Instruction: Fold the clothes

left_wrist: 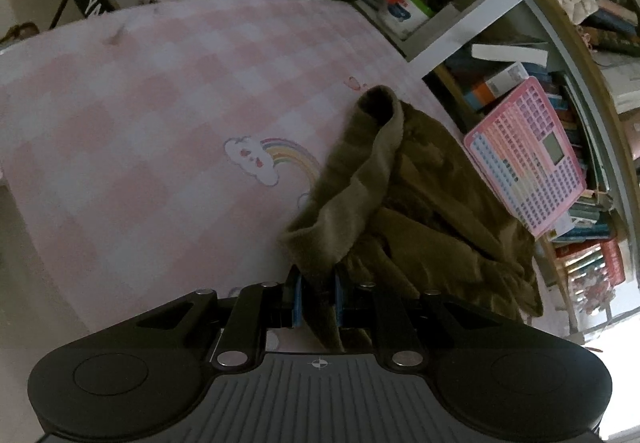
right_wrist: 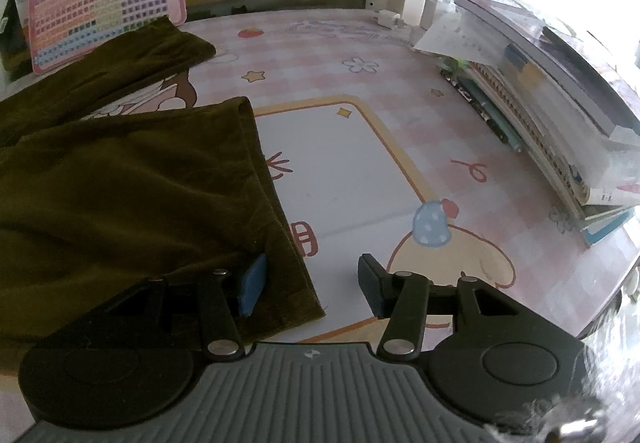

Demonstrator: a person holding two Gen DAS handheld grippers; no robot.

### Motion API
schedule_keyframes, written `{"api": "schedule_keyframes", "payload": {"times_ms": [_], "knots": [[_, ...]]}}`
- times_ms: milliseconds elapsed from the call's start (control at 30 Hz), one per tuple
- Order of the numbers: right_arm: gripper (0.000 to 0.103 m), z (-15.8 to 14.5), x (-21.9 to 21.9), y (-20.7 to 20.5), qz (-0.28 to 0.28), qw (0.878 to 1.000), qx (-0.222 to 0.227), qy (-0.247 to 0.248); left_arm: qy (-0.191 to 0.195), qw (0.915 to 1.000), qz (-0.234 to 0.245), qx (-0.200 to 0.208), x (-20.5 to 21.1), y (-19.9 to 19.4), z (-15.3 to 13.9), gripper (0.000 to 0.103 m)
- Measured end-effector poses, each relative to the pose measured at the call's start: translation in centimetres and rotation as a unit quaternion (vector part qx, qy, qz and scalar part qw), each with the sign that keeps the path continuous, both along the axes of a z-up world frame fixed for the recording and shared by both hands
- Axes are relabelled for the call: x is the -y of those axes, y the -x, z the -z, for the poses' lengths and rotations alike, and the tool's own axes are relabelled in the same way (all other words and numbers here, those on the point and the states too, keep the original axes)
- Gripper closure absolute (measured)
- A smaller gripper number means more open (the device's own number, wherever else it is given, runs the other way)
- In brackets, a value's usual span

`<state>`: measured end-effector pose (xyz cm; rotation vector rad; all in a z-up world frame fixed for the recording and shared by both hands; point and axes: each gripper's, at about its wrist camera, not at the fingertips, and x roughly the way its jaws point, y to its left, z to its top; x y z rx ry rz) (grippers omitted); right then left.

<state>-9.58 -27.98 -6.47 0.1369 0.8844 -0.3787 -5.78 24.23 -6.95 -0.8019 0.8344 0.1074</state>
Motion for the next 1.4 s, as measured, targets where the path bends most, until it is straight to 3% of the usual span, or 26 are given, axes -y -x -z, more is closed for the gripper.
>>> {"api": "schedule_keyframes", "payload": {"times_ms": [200, 367, 500, 733, 1000, 1233, 1400], "knots": [[0.048, -0.1, -0.1, -0.1, 0.007, 1.0, -0.005, 0.005, -0.023, 0.9996, 0.015, -0.001, 0.3, -0.2, -0.8, 0.081], [0.045, -1.2, -0.7, 0.3, 0.007, 1.0, 0.01, -0.003, -0.08, 0.9965, 0.02, 0.016, 0.4, 0.1, -3.1, 0.079], [0.044, -2.7, -1.8, 0.5, -0.014, 0.999, 0.03, -0.007, -0.141, 0.9871, 0.054, 0.053, 1.8, 0.0, -5.4, 0.077], [0.039, -4.7, -5.1, 0.5, -0.065, 0.996, 0.054, -0.016, -0.197, 0.9644, 0.149, 0.094, 5.9, -0.2, -7.1, 0.07], [0.037, -5.4, -8.1, 0.7, -0.106, 0.992, 0.056, -0.024, -0.216, 0.9501, 0.204, 0.095, 8.6, 0.3, -6.9, 0.058], [0.037, -4.7, -9.8, 1.0, -0.123, 0.991, 0.038, -0.029, -0.217, 0.9446, 0.227, 0.094, 9.6, 0.9, -6.7, 0.056], [0.036, -4.4, -11.2, 1.3, -0.14, 0.989, 0.031, -0.03, -0.222, 0.9354, 0.261, 0.087, 10.9, 0.9, -6.2, 0.055]]}}
